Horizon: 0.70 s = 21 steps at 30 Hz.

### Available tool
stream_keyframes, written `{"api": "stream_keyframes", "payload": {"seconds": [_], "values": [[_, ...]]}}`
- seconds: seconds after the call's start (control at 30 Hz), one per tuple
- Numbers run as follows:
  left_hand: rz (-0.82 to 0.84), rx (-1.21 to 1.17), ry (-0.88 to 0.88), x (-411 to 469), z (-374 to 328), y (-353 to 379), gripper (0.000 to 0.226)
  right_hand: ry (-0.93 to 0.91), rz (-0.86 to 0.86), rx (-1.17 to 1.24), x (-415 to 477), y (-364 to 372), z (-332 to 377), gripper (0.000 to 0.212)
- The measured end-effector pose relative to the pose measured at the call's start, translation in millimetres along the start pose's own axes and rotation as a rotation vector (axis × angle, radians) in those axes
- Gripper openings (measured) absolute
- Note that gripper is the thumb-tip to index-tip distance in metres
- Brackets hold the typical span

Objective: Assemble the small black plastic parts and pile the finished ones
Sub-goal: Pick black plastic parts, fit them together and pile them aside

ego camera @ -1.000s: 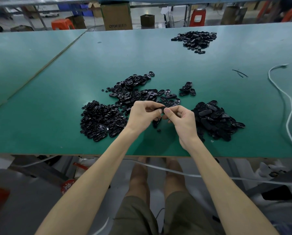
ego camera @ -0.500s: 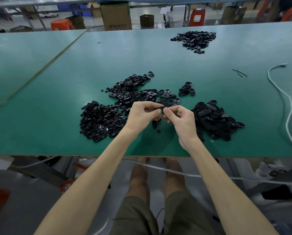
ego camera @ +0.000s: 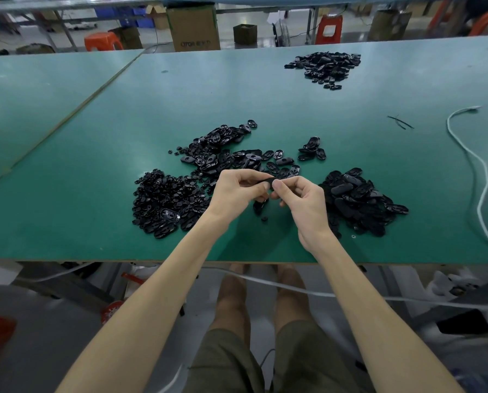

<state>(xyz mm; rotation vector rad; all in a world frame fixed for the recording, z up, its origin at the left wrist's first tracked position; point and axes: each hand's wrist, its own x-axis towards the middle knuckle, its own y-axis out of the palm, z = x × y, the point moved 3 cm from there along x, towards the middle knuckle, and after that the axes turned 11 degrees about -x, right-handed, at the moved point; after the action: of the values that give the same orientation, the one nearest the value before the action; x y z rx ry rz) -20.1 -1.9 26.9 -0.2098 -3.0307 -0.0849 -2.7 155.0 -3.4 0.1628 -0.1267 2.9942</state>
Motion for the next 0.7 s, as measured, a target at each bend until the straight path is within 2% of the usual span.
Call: {"api": "stream_keyframes", "payload": {"seconds": [0.37,0.7], "values": [[0.043,-0.078,-0.109,0.5,-1.2,-4.3,0.022,0.0,-0.007,-0.038,1.7,2.5,-3.1,0.009],[0.028,-0.065,-0.124,0.3,-0.3,-2.9,0.02,-0.003,-0.01,-0.049,2.4,3.7,-4.2,0.008]]}}
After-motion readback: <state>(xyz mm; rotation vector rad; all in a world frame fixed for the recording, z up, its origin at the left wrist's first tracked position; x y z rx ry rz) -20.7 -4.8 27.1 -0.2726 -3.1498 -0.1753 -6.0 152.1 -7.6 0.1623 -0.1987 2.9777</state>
